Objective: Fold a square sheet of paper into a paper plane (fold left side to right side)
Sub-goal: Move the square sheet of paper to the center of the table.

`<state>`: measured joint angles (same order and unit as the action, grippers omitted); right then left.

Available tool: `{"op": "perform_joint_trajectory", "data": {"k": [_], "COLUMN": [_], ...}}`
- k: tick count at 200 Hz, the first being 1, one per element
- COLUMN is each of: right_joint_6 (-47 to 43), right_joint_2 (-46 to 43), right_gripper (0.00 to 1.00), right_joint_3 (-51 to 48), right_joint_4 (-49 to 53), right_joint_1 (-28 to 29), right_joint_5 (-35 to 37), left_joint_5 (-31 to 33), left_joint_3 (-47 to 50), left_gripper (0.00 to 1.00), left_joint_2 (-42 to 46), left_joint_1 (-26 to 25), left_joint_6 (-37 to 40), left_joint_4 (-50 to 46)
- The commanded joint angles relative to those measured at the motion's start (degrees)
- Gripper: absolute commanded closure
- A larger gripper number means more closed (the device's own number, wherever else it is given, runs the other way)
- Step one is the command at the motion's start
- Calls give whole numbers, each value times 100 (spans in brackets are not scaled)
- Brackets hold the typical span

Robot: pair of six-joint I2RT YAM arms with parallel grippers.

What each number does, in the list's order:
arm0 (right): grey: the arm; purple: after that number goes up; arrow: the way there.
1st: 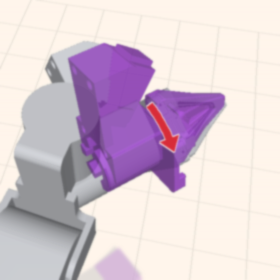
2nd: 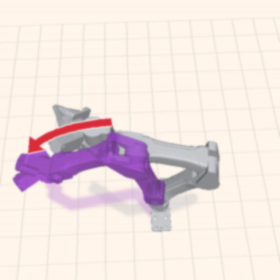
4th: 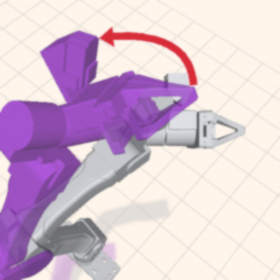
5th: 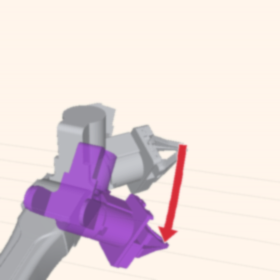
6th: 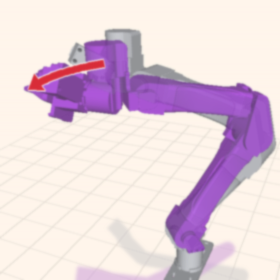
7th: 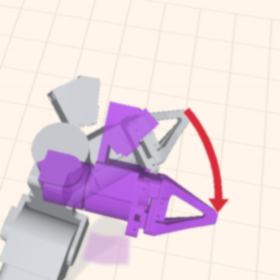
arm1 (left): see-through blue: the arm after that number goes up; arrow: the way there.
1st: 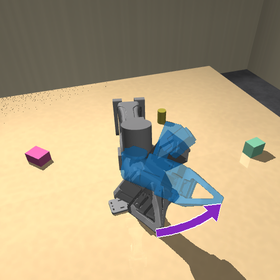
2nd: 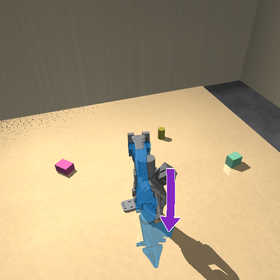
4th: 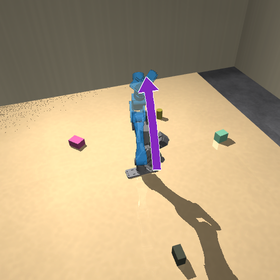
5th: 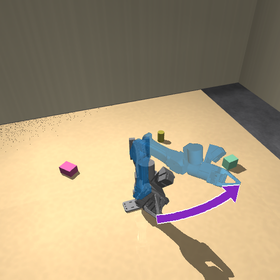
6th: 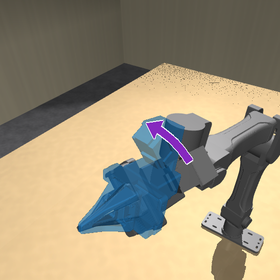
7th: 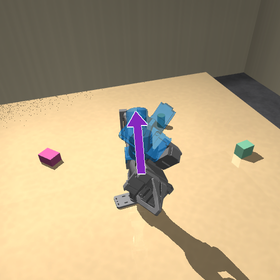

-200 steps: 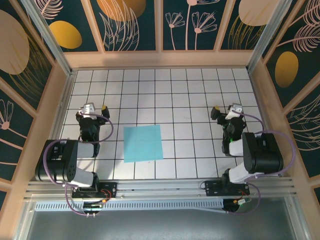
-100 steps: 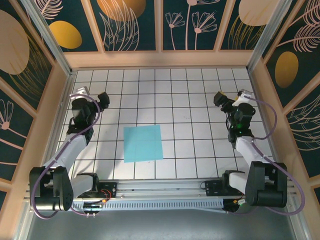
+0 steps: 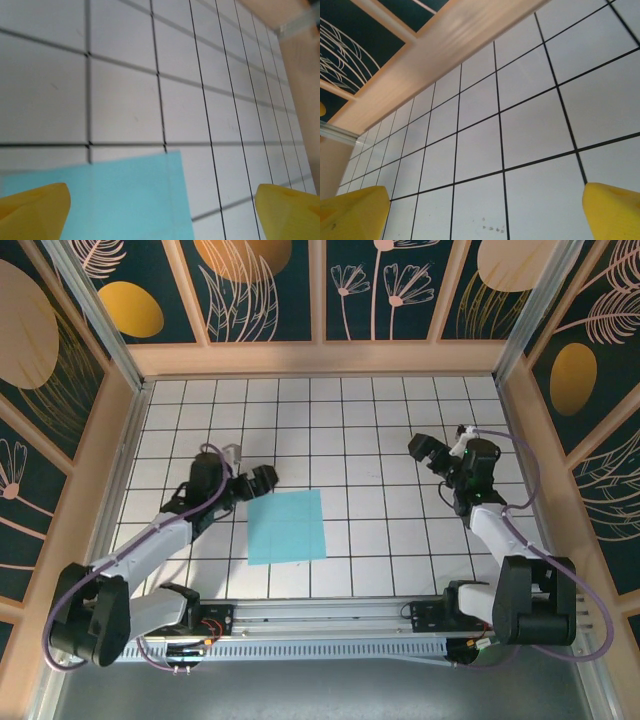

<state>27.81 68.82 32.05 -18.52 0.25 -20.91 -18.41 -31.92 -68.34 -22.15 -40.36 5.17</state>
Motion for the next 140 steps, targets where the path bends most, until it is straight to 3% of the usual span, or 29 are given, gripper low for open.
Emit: {"op": "perform_joint_trajectory", "data": {"k": [1,58,140], "right_joint_6": [-4,-235,-368], "right_joint_2": [197,461,526], "right_gripper": [1,1,1], "right_joint_3": [321,609,654], "right_joint_4": [195,445,612], "right_joint_1": [215,616,648], "right_joint_5": [75,541,718], "left_joint_5": [-120,-13,-4], "left_joint_3": [-61,-486,-923], "left_gripper": [11,20,25], "left_joint_2": [-512,-1764,-2811], "left_joint_1": [-524,-1254,-1478], "left_joint_6": [-438,-637,-732], "left_joint_4": [-174,169,506]}}
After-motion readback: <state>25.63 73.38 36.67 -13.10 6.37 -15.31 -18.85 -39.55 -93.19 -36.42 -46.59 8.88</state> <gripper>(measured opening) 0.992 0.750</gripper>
